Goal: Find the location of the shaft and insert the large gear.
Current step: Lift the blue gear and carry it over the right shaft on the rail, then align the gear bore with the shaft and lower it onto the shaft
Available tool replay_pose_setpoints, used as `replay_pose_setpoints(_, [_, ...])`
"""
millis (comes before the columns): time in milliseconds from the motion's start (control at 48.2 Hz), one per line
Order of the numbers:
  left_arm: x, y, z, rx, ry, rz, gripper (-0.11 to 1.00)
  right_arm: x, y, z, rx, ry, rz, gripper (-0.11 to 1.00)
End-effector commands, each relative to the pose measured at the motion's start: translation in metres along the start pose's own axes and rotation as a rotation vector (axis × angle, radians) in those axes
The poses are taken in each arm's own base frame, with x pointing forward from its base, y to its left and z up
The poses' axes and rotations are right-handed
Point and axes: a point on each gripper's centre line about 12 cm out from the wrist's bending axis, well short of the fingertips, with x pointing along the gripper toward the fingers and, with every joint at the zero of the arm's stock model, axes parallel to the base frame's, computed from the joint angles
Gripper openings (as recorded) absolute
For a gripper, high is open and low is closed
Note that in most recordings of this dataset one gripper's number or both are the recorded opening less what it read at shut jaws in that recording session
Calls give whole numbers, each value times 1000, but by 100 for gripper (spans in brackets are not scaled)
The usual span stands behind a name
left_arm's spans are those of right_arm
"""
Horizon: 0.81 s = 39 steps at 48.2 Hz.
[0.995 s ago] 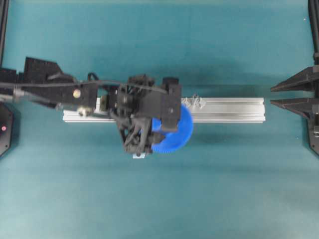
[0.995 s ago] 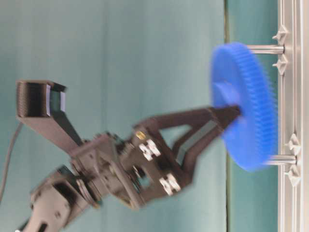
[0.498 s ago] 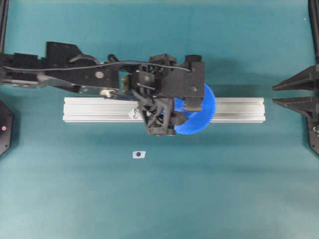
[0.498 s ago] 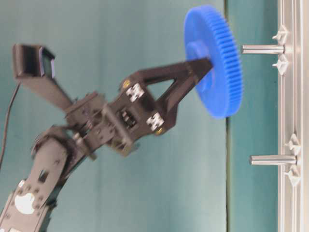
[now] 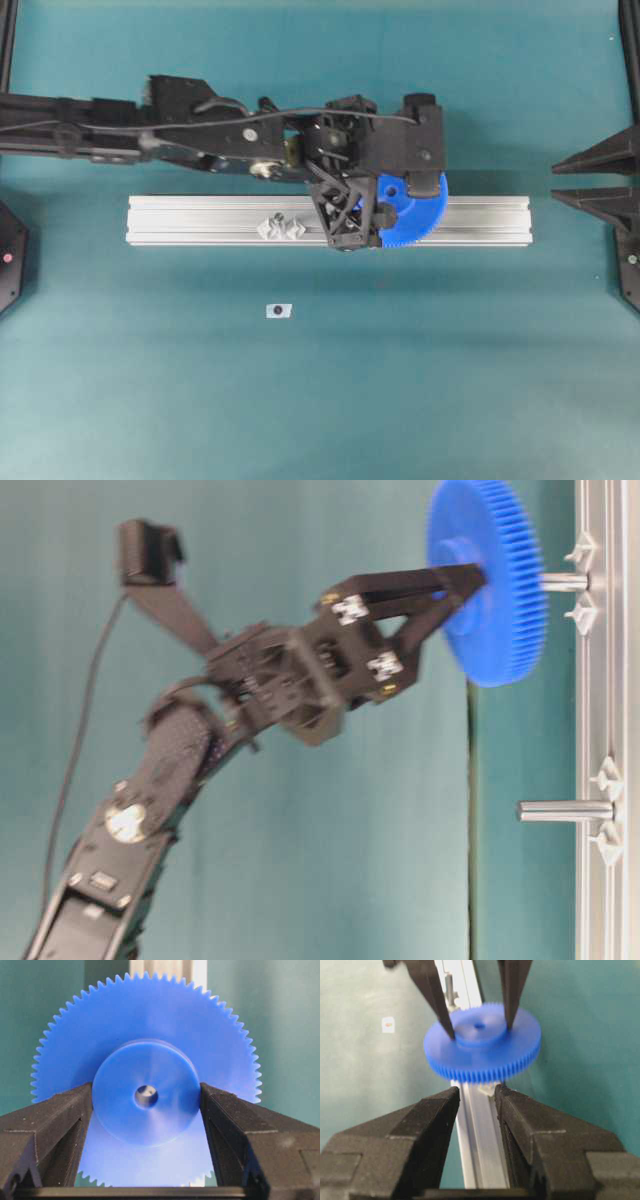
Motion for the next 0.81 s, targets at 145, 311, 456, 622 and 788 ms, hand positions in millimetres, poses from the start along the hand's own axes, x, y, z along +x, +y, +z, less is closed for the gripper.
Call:
replay_pose_setpoints(145, [-4,4,12,1,-23,9,73,0,0,0,7,-2,-3,46])
replay_pose_setpoints(311, [-5,14,11,-12,-15,22,73,0,0,1,7,-6,-3,46])
replay_pose_setpoints(456, [-6,24,6,-24,15,33,73,0,0,1,9,-6,-3,46])
replay_pose_setpoints(622, [-7,28,5,-31,31,37,73,0,-1,0,9,-5,-4,46])
replay_pose_setpoints(788, [-7,19,5,-28,42,22,73,0,-1,-1,10,-3,-6,46])
